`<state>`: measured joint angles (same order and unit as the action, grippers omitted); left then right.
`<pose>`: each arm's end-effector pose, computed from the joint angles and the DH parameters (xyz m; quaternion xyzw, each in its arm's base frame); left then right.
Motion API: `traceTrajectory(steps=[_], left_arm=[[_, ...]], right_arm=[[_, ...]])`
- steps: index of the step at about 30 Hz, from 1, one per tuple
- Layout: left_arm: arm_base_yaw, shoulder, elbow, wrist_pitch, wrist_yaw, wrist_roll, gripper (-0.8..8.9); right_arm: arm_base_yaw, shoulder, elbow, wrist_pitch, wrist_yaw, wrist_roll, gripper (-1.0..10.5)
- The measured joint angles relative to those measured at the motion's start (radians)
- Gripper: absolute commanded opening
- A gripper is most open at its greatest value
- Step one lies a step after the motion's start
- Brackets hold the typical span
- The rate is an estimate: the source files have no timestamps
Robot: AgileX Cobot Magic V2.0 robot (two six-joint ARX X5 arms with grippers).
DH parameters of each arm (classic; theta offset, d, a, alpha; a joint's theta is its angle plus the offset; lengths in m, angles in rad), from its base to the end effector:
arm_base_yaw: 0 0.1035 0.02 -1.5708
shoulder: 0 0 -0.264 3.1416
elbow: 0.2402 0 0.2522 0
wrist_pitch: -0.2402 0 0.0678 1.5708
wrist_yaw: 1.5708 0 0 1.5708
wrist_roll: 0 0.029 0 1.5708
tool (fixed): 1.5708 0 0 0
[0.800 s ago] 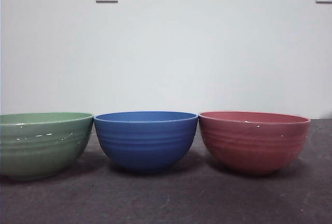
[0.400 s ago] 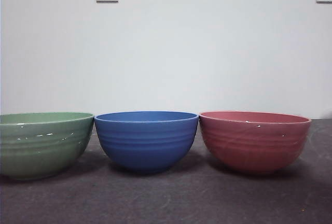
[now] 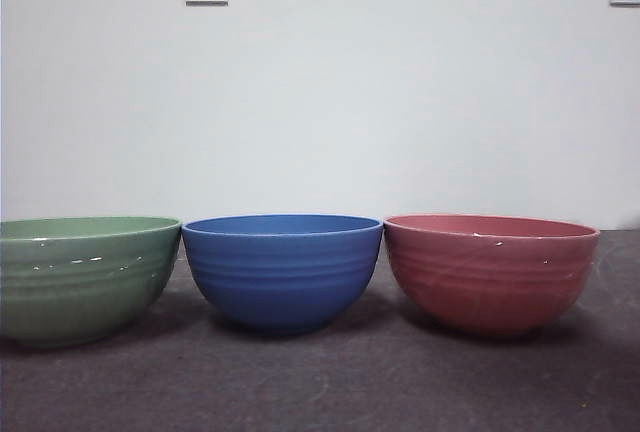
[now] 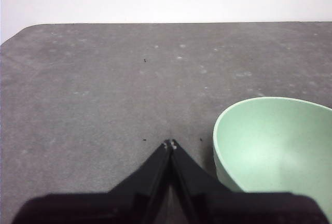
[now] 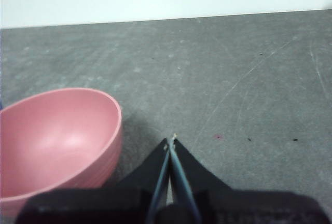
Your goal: Pick up the green bowl on the top,put the green bowl on the left,pick up the red bowl in the middle,put the red bowl on the right
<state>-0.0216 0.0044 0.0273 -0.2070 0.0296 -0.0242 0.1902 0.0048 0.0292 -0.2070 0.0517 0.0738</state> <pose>0.0946 -0.0029 0.1525 -0.0124 0.0922 -0.0244 0.9954 0.0932 0.0164 0.1532 0.0257 0.0930 0.0655 0.9932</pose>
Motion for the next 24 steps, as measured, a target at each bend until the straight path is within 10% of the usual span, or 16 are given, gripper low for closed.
traceTrajectory(steps=[24], left_arm=[[0.000, 0.000, 0.000, 0.000, 0.000, 0.000, -0.03]], right_arm=[[0.000, 0.000, 0.000, -0.001, 0.003, 0.021, 0.0]])
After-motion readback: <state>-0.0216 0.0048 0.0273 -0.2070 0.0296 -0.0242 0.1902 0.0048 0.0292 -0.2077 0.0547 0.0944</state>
